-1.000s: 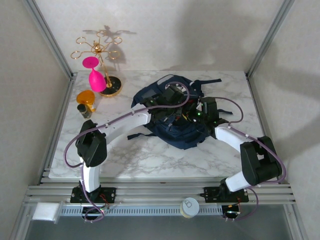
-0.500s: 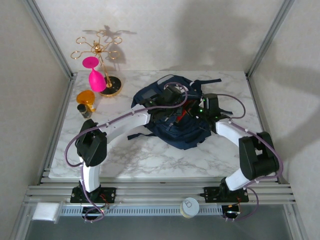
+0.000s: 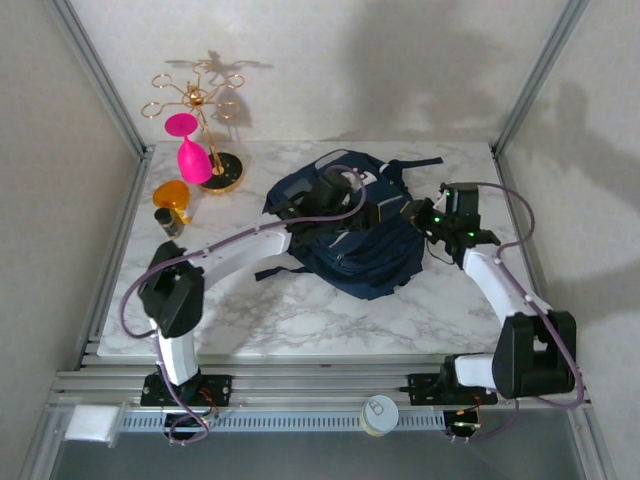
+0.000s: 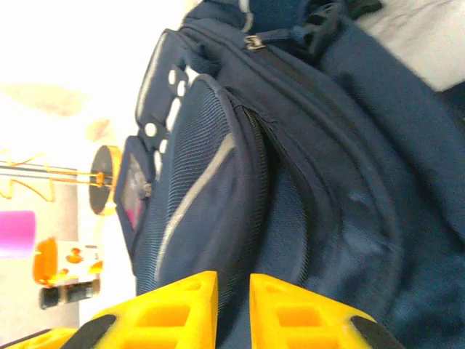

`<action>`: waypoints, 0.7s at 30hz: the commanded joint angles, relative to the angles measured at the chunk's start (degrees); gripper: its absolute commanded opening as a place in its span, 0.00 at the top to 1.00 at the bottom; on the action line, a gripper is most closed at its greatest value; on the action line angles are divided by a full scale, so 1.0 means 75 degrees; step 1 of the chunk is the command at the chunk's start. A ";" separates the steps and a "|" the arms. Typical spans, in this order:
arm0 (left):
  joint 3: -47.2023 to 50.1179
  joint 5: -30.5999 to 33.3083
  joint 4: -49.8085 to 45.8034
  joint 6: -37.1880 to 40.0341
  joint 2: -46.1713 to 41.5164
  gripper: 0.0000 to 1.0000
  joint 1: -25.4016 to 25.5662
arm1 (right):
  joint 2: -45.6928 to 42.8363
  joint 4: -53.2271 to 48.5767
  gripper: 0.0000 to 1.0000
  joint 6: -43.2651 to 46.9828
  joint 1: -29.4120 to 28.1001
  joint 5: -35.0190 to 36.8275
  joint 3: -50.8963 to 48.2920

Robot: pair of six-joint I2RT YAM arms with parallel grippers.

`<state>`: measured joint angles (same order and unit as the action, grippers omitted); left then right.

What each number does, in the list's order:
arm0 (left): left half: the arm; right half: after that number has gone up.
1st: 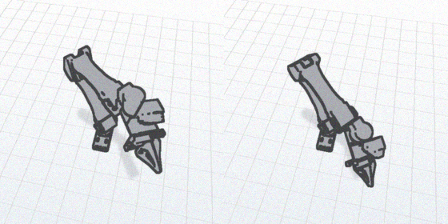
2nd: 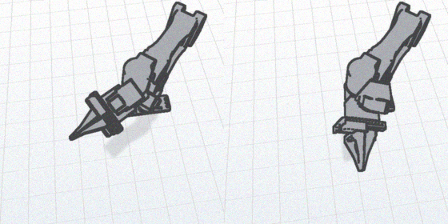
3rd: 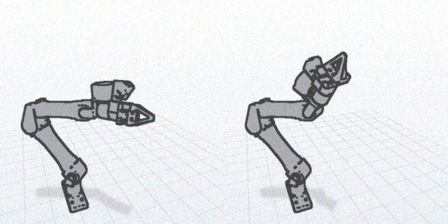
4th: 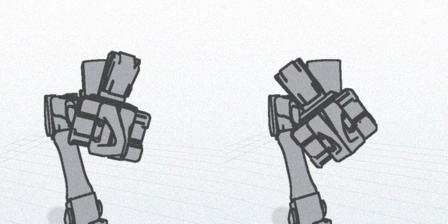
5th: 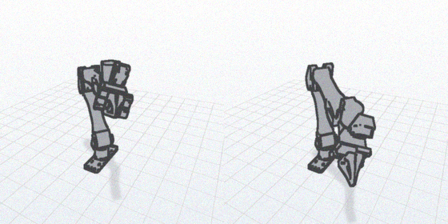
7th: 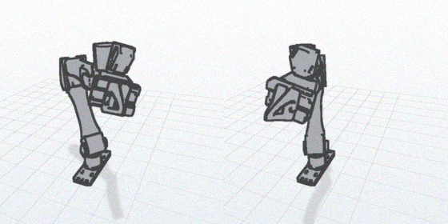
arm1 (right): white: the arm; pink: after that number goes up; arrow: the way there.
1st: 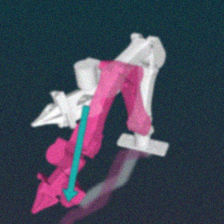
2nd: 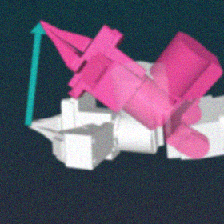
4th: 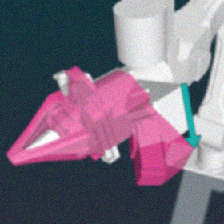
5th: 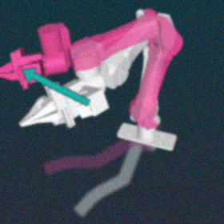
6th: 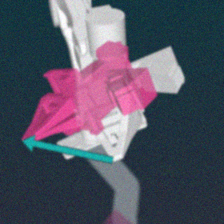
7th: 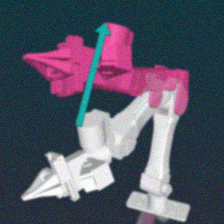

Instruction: Pack books, pencil case, and school supplies into a backpack

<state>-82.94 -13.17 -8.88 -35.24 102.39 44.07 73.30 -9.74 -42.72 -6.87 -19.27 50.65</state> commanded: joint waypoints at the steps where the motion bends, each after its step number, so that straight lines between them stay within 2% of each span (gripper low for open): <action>1: 0.1250 -0.0548 0.1162 -0.0332 -0.1683 0.33 -0.0457 | -0.0515 -0.1896 0.74 0.1017 -0.0382 0.0502 0.0121; 4: 0.2366 -0.0234 0.1332 -0.0721 -0.2135 0.30 -0.1141 | -0.0710 -0.2709 0.67 0.0875 -0.1626 0.1661 0.0200; 7: 0.3265 -0.0687 0.2300 -0.1513 -0.1962 0.34 -0.1822 | -0.0735 -0.3050 0.63 -0.0088 -0.2958 0.2577 0.0178; 9: 0.3703 -0.0738 0.3106 -0.1819 -0.1786 0.34 -0.1987 | -0.0595 -0.2998 0.60 -0.0680 -0.3924 0.3040 0.0232; 12: 0.3703 -0.1339 0.3900 -0.2189 -0.1155 0.41 -0.2162 | 0.0204 -0.3154 0.57 -0.1159 -0.5094 0.3803 0.0815; 16: 0.3632 -0.1391 0.4274 -0.2364 -0.0651 0.47 -0.2162 | 0.1462 -0.3682 0.56 -0.1792 -0.5960 0.4775 0.1722; 21: 0.3779 -0.1476 0.4557 -0.2400 -0.0384 0.49 -0.2162 | 0.2301 -0.3685 0.57 -0.2529 -0.6352 0.5462 0.2249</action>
<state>-54.96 -22.22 20.12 -52.01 98.70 27.81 88.53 -34.06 -56.29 -53.36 14.02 64.49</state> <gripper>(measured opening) 0.510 0.434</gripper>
